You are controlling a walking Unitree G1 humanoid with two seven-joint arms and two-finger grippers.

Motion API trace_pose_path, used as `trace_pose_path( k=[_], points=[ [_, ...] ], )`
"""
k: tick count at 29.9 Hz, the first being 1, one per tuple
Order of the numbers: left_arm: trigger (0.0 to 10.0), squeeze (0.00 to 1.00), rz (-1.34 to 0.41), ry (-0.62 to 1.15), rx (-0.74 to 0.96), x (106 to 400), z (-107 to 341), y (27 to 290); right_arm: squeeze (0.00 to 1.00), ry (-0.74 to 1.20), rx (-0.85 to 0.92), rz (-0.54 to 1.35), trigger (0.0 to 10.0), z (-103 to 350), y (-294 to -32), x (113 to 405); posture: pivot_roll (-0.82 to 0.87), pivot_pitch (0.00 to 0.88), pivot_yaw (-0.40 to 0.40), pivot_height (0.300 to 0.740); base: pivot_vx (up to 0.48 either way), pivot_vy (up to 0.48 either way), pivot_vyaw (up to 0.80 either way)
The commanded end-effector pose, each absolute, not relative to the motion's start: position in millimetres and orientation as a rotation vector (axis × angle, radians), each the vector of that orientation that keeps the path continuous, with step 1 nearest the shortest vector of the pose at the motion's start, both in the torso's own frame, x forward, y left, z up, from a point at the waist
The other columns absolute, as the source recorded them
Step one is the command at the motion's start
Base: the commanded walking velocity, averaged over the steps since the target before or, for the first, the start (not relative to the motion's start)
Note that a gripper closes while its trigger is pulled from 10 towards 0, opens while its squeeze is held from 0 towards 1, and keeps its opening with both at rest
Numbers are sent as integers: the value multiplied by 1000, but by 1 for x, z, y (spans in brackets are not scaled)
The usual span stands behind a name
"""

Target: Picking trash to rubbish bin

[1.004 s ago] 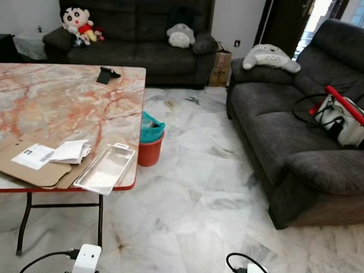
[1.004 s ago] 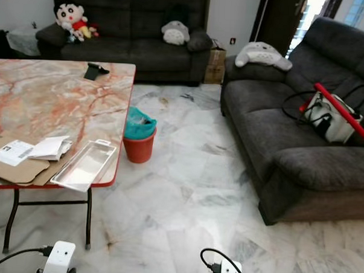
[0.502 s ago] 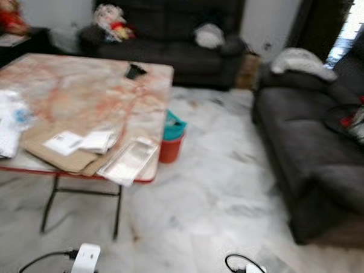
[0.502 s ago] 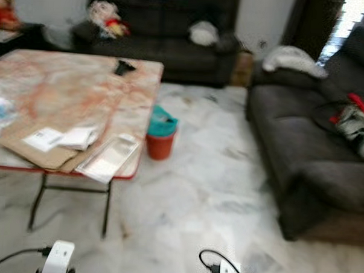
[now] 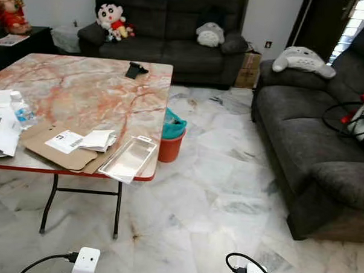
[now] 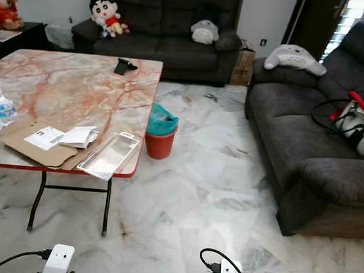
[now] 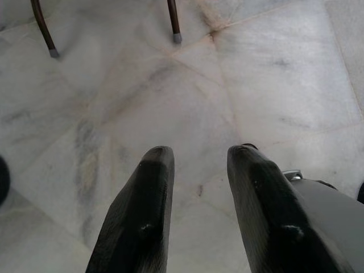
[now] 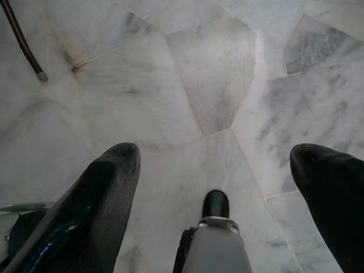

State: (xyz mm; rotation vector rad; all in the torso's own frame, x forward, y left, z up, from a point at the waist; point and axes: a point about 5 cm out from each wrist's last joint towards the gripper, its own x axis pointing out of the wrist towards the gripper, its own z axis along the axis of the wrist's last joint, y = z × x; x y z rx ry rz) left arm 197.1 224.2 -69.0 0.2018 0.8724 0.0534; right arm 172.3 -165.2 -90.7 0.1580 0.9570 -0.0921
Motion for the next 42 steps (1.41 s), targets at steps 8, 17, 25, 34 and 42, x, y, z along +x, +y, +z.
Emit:
trace_pose_path(
  k=[8,17,25,34,42],
  points=[
    [10000,0,47,874,215,197,-69,223,0,917,138,-84,10000,-85,-165,184,104,0,-38,740,0,0,0],
    [10000,0,51,876,227,198,-69,224,0,715,133,-22,10000,-54,-158,235,104,0,-38,740,0,0,0],
    [10000,0,78,883,192,196,-70,224,0,781,137,-20,10000,-63,-155,223,102,0,-46,740,0,0,0],
    [10000,0,80,891,195,194,-71,226,0,829,152,-75,10000,-73,-163,206,100,0,-43,740,0,415,0],
    [10000,0,80,889,198,194,-71,226,0,869,144,-113,10000,-79,-175,194,100,0,-43,740,0,473,0]
  ],
)
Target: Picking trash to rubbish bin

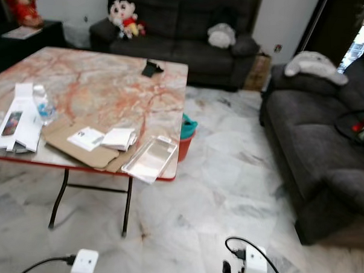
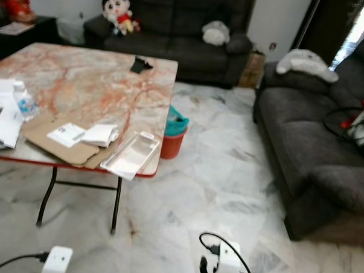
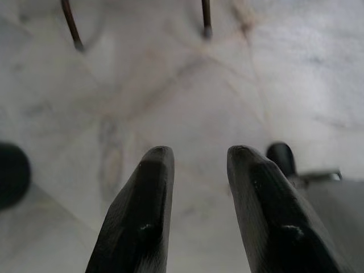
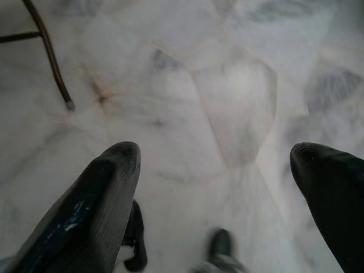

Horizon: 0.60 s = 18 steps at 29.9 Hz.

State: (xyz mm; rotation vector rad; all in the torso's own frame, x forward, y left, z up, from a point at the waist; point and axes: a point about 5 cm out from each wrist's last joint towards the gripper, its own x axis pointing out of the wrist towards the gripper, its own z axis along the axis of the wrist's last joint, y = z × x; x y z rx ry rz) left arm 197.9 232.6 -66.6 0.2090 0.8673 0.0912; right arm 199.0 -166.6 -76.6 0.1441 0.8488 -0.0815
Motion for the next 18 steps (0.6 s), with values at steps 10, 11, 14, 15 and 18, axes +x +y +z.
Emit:
trace_pose_path(
  k=[10,11,14,15,18],
  points=[
    [10000,0,79,886,200,195,-70,226,0,855,167,-137,10000,-78,-177,195,100,0,-40,740,0,462,0],
    [10000,0,79,886,200,195,-70,226,0,854,168,-139,10000,-78,-177,196,100,0,-40,740,0,431,0],
    [10000,0,82,885,202,196,-69,227,0,850,170,-141,10000,-77,-177,197,103,0,-38,740,0,415,0],
    [10000,0,82,885,202,196,-69,227,0,850,170,-141,10000,-77,-177,197,103,0,-38,740,0,386,0],
    [10000,0,83,884,203,196,-69,228,0,847,170,-139,10000,-76,-176,199,103,0,-38,740,0,336,0]
  ],
)
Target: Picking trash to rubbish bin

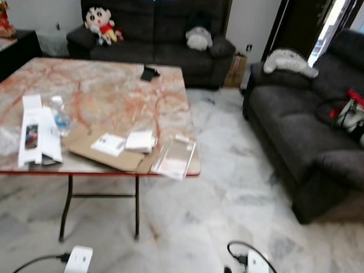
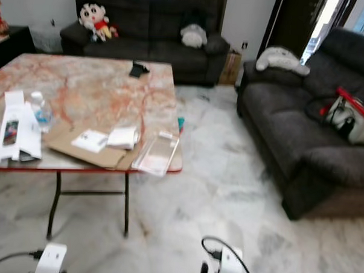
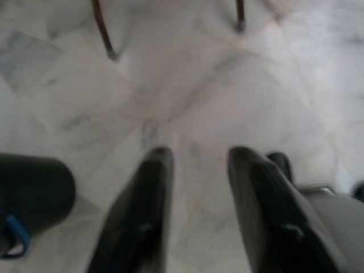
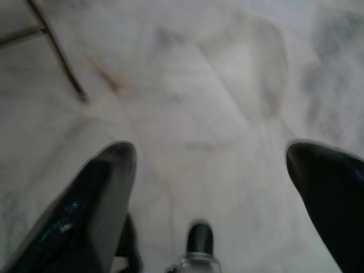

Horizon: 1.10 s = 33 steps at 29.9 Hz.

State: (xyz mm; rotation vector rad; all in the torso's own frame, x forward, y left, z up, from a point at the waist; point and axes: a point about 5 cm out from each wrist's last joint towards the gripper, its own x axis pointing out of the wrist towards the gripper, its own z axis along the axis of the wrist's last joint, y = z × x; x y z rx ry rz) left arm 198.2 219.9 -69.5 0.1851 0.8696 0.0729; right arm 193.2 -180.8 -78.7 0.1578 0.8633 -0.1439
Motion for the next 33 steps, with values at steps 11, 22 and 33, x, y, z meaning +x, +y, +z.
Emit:
trace_pose_path(
  k=[11,22,33],
  points=[
    [10000,0,75,877,215,197,-69,227,0,843,164,-125,10000,-75,-175,200,109,0,-39,740,0,29,0],
    [10000,0,28,599,275,256,-28,215,0,737,188,-138,10000,-60,-178,224,115,0,-44,740,0,0,340],
    [10000,0,-37,383,268,300,11,191,0,539,188,-76,10000,-25,-174,269,116,0,-44,740,0,0,0]
  ],
)
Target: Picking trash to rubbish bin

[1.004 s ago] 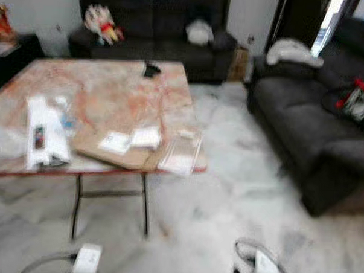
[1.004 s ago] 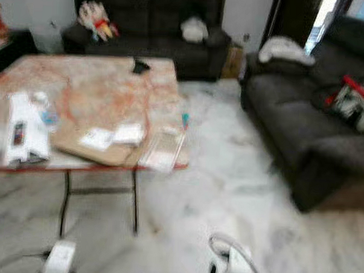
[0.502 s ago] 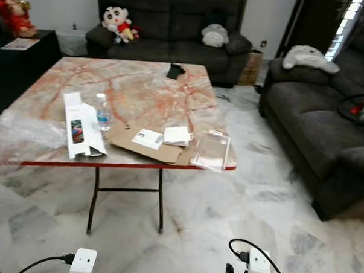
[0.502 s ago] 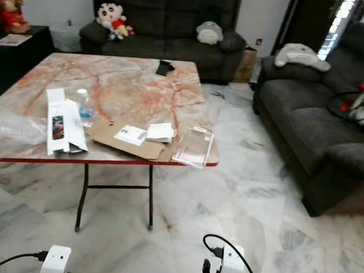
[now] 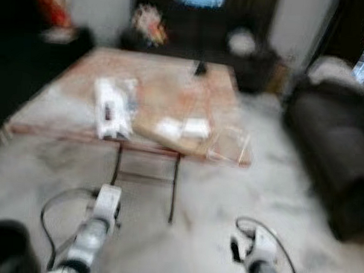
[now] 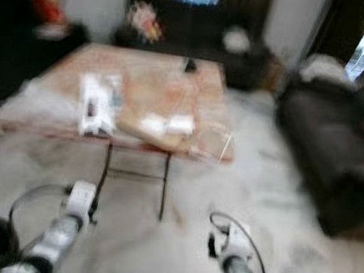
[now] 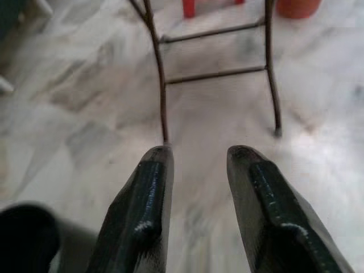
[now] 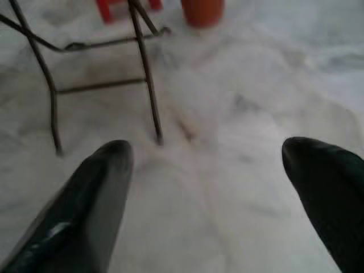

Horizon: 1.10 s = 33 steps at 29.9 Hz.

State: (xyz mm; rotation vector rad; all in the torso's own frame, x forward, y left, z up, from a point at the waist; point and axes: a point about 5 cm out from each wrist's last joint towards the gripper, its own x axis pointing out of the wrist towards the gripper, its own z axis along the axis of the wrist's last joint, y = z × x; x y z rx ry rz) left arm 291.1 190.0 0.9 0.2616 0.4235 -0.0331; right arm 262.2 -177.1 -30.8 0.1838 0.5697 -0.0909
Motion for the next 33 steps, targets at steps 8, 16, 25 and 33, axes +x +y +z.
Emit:
trace_pose_path(
  k=[8,16,25,33],
  points=[
    [10000,0,-128,150,294,324,46,158,0,301,188,-29,10000,18,-167,307,110,0,-44,740,0,0,0],
    [10000,0,-158,-50,283,339,83,137,0,14,50,-13,10000,71,-162,334,100,0,-37,740,0,0,0],
    [10000,0,-171,-189,257,350,115,116,0,-202,66,-34,10000,118,-146,348,101,0,-35,740,99,0,0],
    [10000,0,-151,-233,242,351,124,117,0,-220,41,4,10000,123,-133,348,101,0,-35,740,333,0,0]
  ],
)
